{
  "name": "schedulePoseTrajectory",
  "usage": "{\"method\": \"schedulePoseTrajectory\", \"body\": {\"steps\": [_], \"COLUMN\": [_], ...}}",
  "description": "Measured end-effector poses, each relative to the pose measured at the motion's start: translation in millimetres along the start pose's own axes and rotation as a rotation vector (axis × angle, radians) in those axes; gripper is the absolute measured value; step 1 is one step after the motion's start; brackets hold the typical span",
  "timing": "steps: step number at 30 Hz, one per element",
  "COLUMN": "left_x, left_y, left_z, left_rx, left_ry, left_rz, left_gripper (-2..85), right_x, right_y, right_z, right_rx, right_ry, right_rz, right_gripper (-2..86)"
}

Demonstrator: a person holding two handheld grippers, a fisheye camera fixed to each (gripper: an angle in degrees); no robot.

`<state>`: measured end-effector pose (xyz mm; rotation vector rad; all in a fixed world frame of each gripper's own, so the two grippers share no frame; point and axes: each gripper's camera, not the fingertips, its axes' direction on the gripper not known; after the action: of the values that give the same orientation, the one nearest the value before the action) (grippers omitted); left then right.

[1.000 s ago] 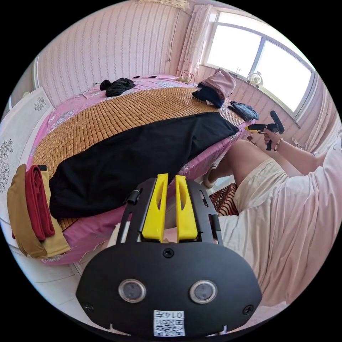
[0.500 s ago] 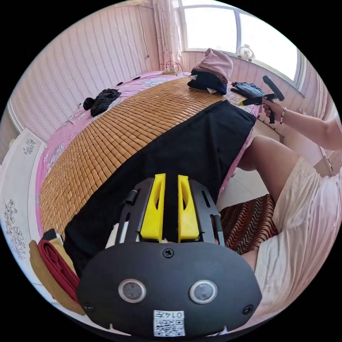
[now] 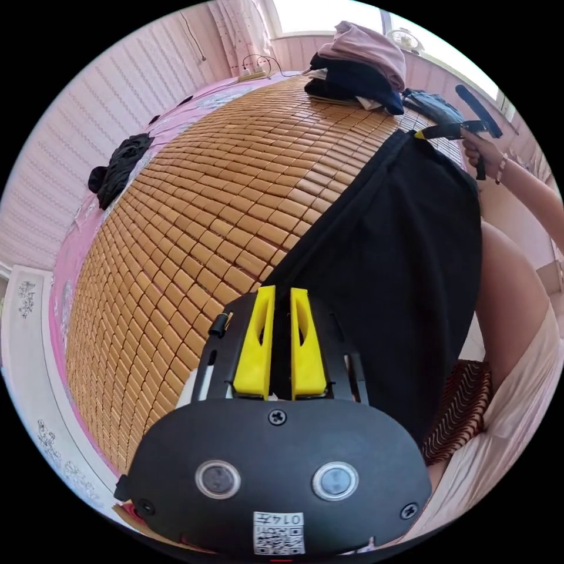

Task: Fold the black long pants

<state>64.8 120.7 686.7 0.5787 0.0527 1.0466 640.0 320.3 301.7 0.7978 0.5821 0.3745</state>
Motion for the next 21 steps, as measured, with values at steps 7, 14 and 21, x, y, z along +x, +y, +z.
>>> {"method": "schedulePoseTrajectory", "body": {"steps": [7,14,21], "left_x": [-9.1,-41.6,-59.5], "left_y": [14.8,7.2,19.9], "left_z": [-10.9,-21.1,-13.2], "left_rx": [0.15,0.221,0.272], "left_ry": [0.011,0.028,-0.006], "left_rz": [-0.04,-0.155,-0.304], "left_gripper": [-0.6,-0.5,-0.8], "right_x": [-18.2,-34.5,-27.0], "right_y": [23.9,-21.9,4.5], "right_z": [-65.2,-48.6,-42.0], "right_rx": [0.188,0.125,0.104], "right_ry": [-0.049,0.052,0.026], "right_rz": [-0.095,-0.121,-0.036], "right_gripper": [-0.4,1.2,3.4]}}
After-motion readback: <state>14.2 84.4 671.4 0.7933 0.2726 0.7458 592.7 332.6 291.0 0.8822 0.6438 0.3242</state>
